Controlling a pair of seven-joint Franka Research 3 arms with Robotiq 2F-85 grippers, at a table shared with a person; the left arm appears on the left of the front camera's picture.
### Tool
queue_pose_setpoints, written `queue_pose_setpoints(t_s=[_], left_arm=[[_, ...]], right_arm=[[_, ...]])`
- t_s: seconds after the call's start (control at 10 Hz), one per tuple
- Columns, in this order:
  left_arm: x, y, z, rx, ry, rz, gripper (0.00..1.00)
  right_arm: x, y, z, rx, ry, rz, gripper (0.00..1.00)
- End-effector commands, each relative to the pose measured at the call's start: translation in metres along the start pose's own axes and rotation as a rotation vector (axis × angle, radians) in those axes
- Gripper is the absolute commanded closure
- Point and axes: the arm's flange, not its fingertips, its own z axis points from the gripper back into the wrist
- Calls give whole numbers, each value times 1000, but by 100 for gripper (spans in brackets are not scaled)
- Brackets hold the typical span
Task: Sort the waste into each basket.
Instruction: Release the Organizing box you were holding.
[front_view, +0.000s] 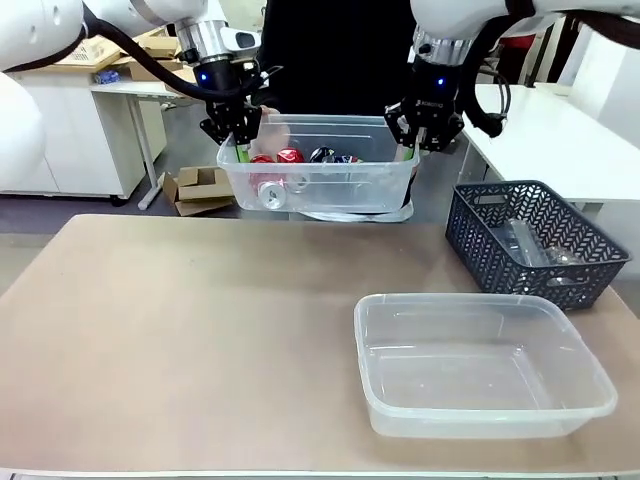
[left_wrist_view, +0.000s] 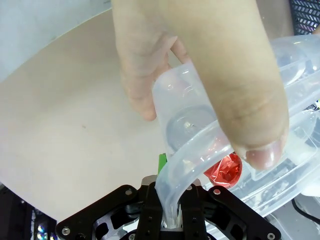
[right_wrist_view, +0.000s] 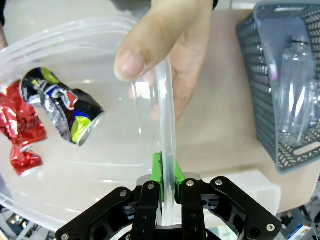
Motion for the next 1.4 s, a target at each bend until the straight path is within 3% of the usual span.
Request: queue_pose_setpoints(t_s=[0.0, 0.9, 1.0, 1.1, 1.2, 1.3], left_arm=[[-4, -3, 2, 0, 0, -15, 96], [-4, -3, 2, 0, 0, -15, 96], [0, 0, 0, 1, 0, 1, 37], [-1, 0, 1, 2, 2, -12, 37], [-2, -1, 1, 10, -2, -13, 0], [-3, -3, 3, 13, -12, -17, 33]], right_arm=[[1, -1, -1, 2, -3, 1, 94], [0, 0, 0, 0, 0, 1, 94], [-2, 0, 1, 32, 15, -4, 39], [-2, -3, 2, 41, 6, -13, 38], [-3, -4, 3, 42, -6, -11, 0], [-3, -7, 4, 50, -11, -21, 35]])
